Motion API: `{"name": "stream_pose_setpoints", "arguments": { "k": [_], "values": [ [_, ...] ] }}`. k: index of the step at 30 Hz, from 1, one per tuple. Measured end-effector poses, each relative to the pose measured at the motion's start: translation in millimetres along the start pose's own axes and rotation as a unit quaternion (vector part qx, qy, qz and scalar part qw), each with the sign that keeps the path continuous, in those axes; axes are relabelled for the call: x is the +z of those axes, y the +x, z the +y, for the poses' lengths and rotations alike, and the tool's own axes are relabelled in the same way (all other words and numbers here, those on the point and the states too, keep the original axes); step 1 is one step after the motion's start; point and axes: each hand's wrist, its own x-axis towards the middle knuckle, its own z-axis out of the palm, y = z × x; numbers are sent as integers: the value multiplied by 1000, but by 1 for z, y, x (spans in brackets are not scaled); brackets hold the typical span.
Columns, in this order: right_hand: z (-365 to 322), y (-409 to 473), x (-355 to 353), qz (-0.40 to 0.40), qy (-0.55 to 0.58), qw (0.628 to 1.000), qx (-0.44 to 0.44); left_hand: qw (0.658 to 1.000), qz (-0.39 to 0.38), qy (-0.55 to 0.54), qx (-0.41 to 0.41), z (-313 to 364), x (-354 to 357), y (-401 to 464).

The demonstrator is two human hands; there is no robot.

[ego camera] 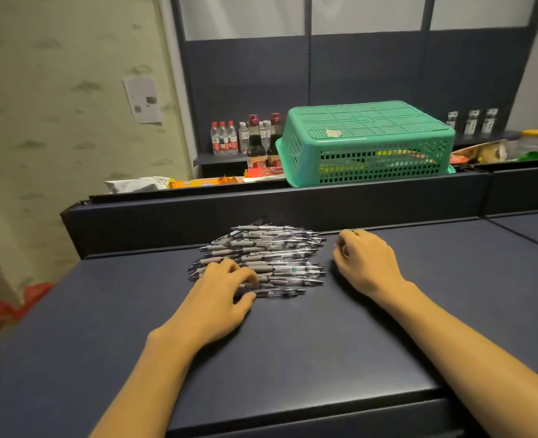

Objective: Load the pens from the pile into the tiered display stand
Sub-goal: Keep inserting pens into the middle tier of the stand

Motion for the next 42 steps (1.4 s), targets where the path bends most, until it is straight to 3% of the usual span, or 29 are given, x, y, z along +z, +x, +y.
{"name": "stream_pose_setpoints", "arguments": {
  "k": [9, 14, 19, 25, 33, 42],
  "values": [
    [15, 3, -3, 20, 63, 997, 46, 999, -29, -10, 37, 2, 0, -7],
    [16, 5, -4, 22, 88, 994, 64, 990, -30, -43, 134, 22, 9, 6],
    [16, 5, -4, 13, 99, 993, 63, 983, 21, 41, 177, 32, 14, 30],
    [19, 6, -3, 3, 101, 993, 61, 989, -39, 54, 133, 17, 13, 46],
    [18, 7, -2, -4, 111, 992, 64, 988, 2, 103, 112, 18, 14, 47],
    [19, 9, -4, -2, 116, 991, 71, 989, -91, 78, 90, 32, 6, 53]
  ]
}}
